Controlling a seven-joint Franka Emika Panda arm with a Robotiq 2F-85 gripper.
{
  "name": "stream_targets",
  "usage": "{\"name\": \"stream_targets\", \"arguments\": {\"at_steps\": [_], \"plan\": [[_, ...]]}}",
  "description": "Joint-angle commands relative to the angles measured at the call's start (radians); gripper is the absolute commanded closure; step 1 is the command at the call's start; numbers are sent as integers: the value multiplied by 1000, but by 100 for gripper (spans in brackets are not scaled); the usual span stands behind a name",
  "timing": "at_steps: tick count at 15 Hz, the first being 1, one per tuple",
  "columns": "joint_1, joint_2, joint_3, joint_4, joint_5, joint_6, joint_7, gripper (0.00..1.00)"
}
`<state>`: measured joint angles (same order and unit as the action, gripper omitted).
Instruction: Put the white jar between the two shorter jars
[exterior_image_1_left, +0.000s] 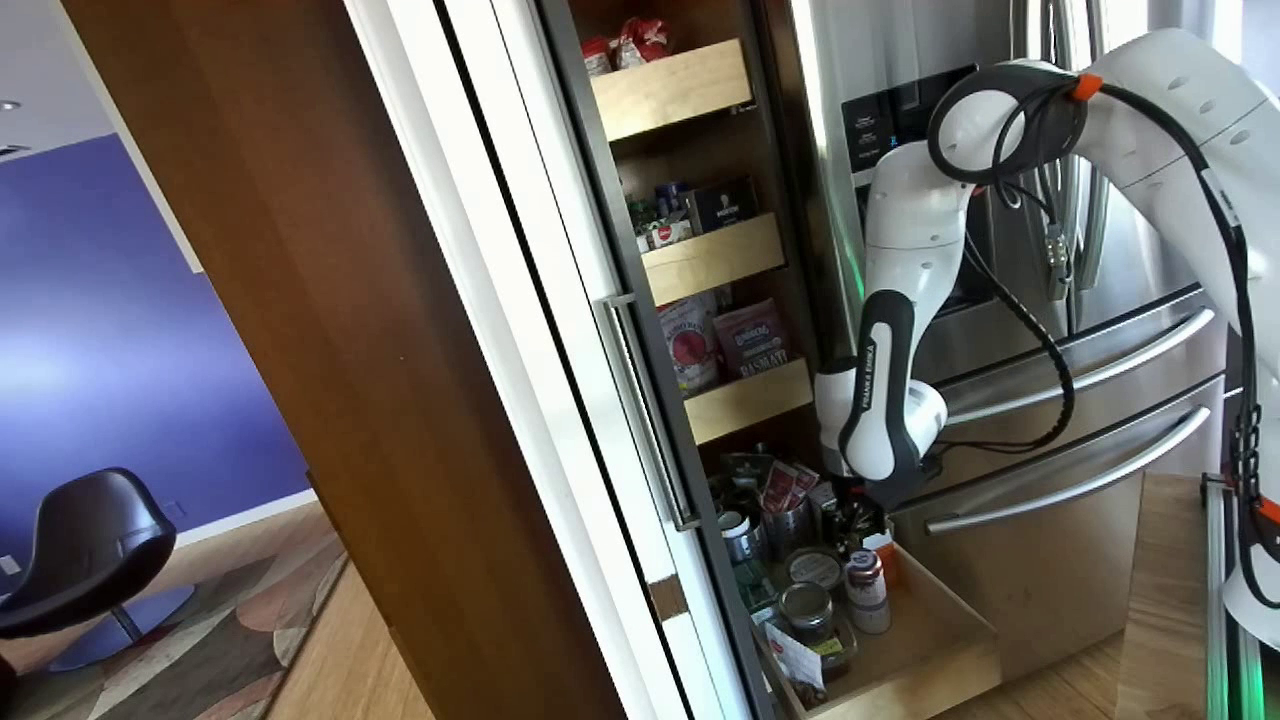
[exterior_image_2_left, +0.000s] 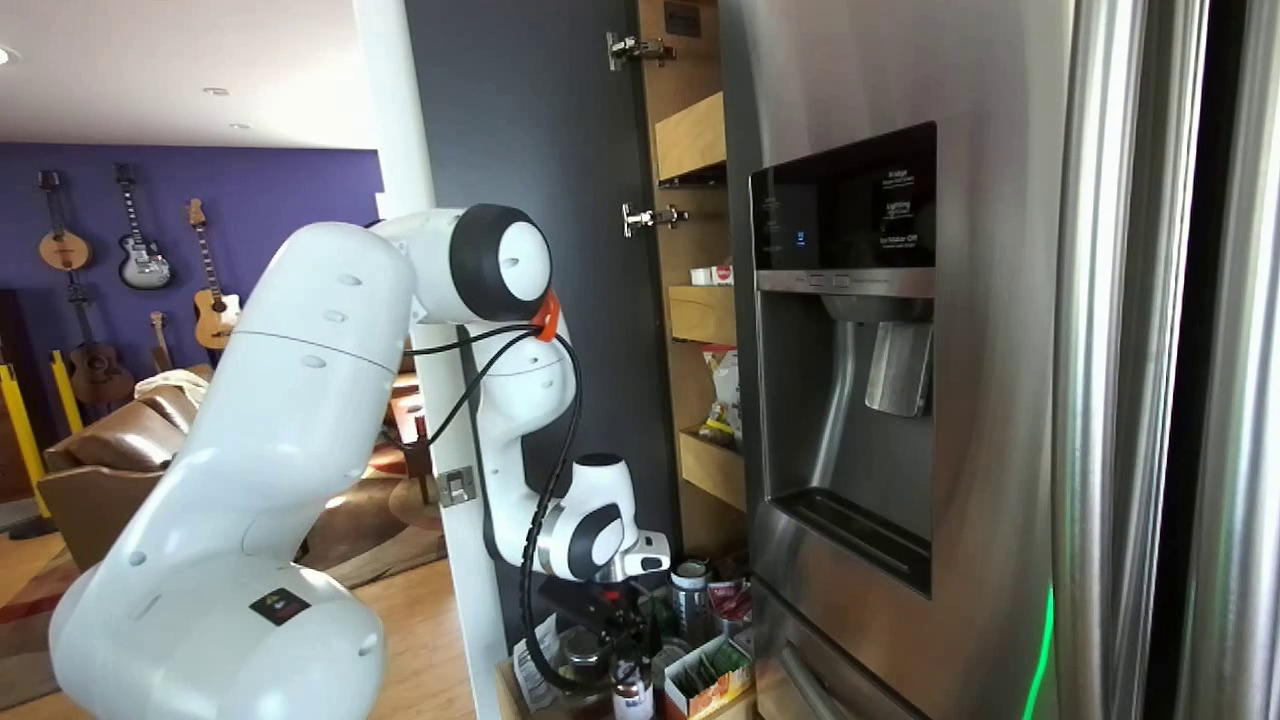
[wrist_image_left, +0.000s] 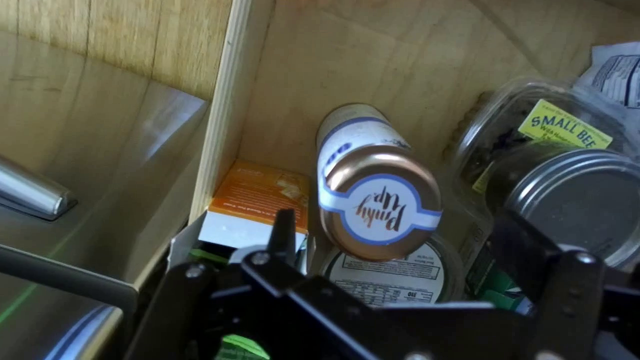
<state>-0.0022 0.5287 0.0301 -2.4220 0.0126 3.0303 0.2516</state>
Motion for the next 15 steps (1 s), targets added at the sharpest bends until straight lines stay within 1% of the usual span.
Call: {"name": "stream_targets", "arguments": {"at_steps": [1, 3, 6, 7, 8, 12, 15], "plan": [[-55, 94, 55, 78, 56, 22, -86, 0], [-80, 127, 82, 109, 67, 22, -115, 0], [-79, 169, 83, 149, 70, 11, -131, 0], [-75, 179, 79, 160, 69, 4, -131, 0], [-54, 183, 57, 167, 65, -5, -122, 0], [-36, 204, 34, 185, 63, -32, -112, 0], [-35, 218, 31, 197, 63, -48, -114, 0]]}}
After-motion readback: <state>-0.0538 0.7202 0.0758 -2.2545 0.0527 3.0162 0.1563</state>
